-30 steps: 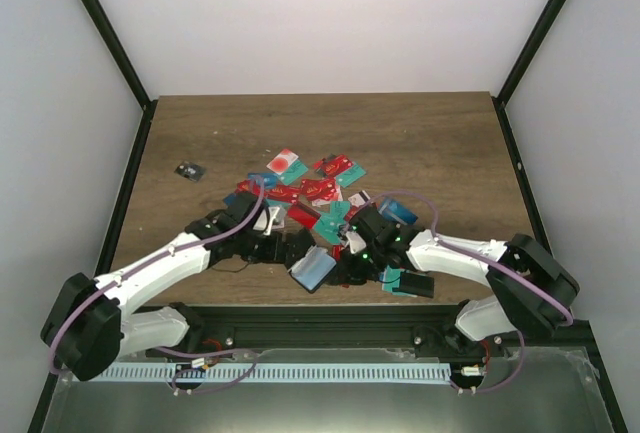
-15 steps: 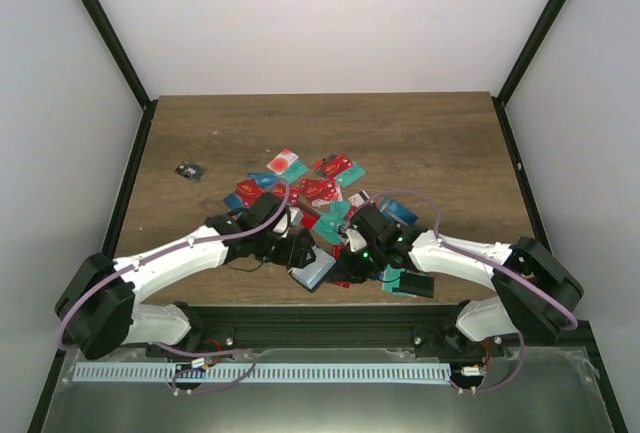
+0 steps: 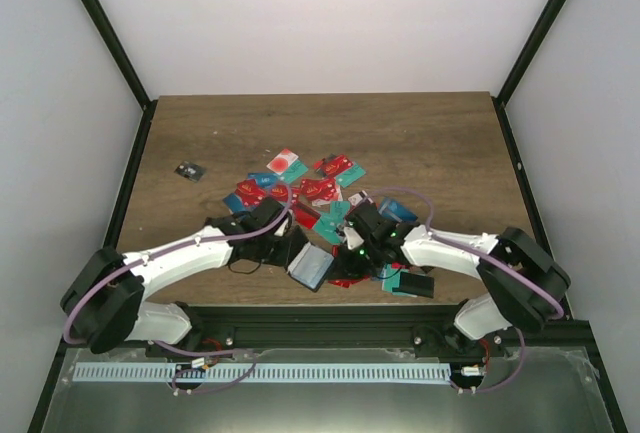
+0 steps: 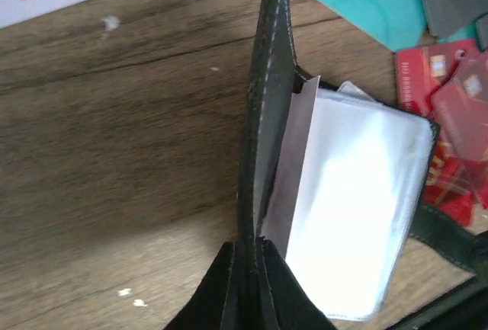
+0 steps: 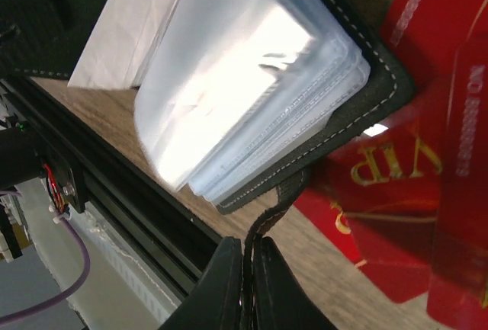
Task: Put the credit cards into the card holder
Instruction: Open the credit card at the center of the board.
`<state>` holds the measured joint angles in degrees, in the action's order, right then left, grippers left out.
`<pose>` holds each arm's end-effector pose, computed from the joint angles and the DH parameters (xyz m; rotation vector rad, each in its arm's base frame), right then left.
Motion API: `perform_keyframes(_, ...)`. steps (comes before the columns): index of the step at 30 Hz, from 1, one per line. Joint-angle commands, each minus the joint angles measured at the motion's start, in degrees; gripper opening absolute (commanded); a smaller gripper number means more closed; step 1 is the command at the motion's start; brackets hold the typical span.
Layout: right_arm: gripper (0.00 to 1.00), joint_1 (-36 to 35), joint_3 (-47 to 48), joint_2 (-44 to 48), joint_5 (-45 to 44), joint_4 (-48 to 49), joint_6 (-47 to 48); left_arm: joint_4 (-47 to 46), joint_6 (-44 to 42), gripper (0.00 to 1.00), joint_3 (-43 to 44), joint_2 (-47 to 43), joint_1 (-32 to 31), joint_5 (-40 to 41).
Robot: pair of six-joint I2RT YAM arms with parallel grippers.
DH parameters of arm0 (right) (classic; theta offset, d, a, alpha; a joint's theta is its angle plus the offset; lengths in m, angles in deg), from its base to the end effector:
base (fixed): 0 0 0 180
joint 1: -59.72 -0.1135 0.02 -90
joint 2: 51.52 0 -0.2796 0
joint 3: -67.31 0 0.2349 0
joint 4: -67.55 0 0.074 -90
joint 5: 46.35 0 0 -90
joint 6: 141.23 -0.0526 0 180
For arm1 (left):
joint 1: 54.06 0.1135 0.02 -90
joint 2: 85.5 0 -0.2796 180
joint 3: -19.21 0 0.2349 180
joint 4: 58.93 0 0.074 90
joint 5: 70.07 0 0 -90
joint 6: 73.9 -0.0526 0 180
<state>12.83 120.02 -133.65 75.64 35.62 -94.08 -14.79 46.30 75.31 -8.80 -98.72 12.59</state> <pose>0.1459 0.1966 0.1710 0.3133 -2.8805 -1.1077 0.1584 -0.1660 0.1888 0.3952 2.7934 -0.5279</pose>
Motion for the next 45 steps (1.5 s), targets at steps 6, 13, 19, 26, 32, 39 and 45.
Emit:
perform_keyframes(6,0.01,4.69,9.36,-10.94,-1.43,-1.67,6.99,7.72,8.31,0.1,-1.68,-2.78,0.52,10.08)
perform_keyframes(13,0.05,6.93,15.83,-18.11,-1.8,-5.47,11.72,10.62,9.32,0.32,-0.68,1.05,0.71,8.15)
perform_keyframes(19,0.22,7.17,17.27,-15.74,-1.54,-8.34,13.17,12.84,9.52,0.54,1.39,-2.99,0.78,5.71)
perform_keyframes(26,0.39,7.24,19.27,-11.08,-2.91,-12.61,13.01,19.08,8.65,0.6,7.63,-6.28,1.19,7.14)
perform_keyframes(32,0.47,7.17,16.47,-5.85,2.75,-6.64,6.34,18.84,5.86,0.55,7.01,-4.38,3.34,8.08)
perform_keyframes(39,0.52,5.87,10.01,-4.03,9.76,8.79,-4.59,19.25,4.06,0.38,6.88,-2.05,3.71,12.25)
perform_keyframes(45,0.53,2.47,11.6,-10.67,10.3,13.1,-6.76,18.43,4.18,0.3,6.39,0.02,3.65,12.04)
